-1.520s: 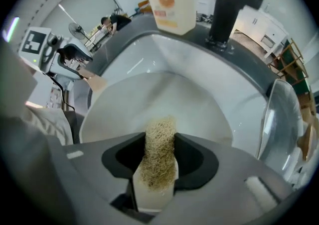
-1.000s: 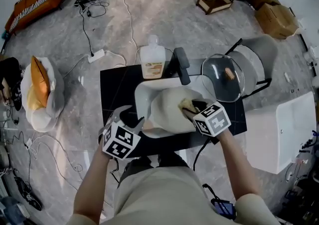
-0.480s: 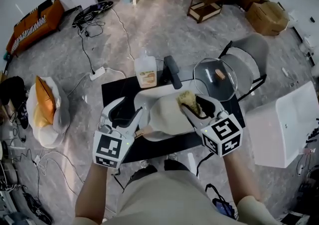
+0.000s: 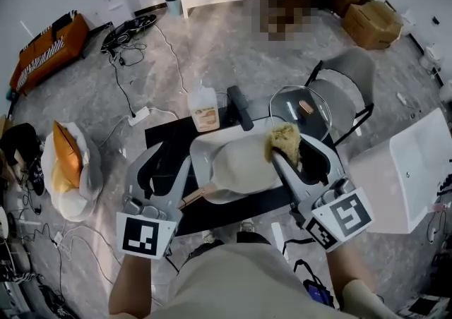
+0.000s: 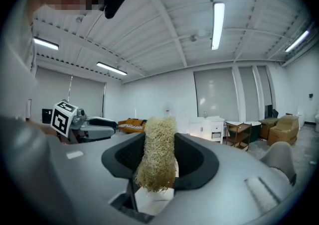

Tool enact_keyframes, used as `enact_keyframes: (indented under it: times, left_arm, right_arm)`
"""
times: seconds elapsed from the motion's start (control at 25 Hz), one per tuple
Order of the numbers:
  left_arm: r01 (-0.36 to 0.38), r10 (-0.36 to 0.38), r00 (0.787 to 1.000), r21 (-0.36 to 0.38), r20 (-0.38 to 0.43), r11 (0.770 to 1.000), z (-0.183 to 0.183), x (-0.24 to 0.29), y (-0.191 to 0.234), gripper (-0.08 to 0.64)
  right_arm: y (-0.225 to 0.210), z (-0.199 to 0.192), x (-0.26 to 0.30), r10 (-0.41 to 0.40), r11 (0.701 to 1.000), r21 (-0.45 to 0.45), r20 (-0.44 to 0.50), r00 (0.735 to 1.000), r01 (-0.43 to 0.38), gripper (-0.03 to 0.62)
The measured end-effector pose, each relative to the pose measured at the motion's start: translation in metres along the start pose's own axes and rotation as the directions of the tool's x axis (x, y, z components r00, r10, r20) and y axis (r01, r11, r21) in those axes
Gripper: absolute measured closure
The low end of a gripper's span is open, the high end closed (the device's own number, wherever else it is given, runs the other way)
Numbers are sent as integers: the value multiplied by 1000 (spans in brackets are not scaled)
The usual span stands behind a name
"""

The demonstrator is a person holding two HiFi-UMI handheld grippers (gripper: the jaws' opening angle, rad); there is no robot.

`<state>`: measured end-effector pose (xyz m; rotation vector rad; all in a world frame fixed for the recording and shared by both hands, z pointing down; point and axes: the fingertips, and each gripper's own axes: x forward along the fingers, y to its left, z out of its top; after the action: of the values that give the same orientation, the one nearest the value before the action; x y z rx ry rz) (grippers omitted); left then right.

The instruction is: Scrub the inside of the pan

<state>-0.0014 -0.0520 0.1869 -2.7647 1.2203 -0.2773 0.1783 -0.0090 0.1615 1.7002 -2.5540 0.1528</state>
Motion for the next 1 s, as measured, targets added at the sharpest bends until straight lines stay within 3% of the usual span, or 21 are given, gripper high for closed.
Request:
enact_keyframes:
  times: [0.48, 0.6, 0.76, 1.0]
  left_arm:
    - [-45, 42, 994, 26, 103, 999, 27, -26, 3, 465]
    - [-49, 45, 992, 25, 121, 998, 31, -28, 4, 517]
    - [-72, 70, 990, 14, 120, 997, 29, -30, 6, 556]
    - [-70, 65, 995, 66, 75, 995, 14, -28, 1, 558]
  right_arm:
    - [12, 45, -46, -115, 987, -87, 188, 975, 133, 411]
    - [15, 46, -52, -130, 979, -128, 196, 972, 157, 411]
    - [13, 41, -54, -138, 981, -111, 194, 971, 162, 413]
    - [14, 30, -56, -146, 986, -55, 161, 976, 157, 413]
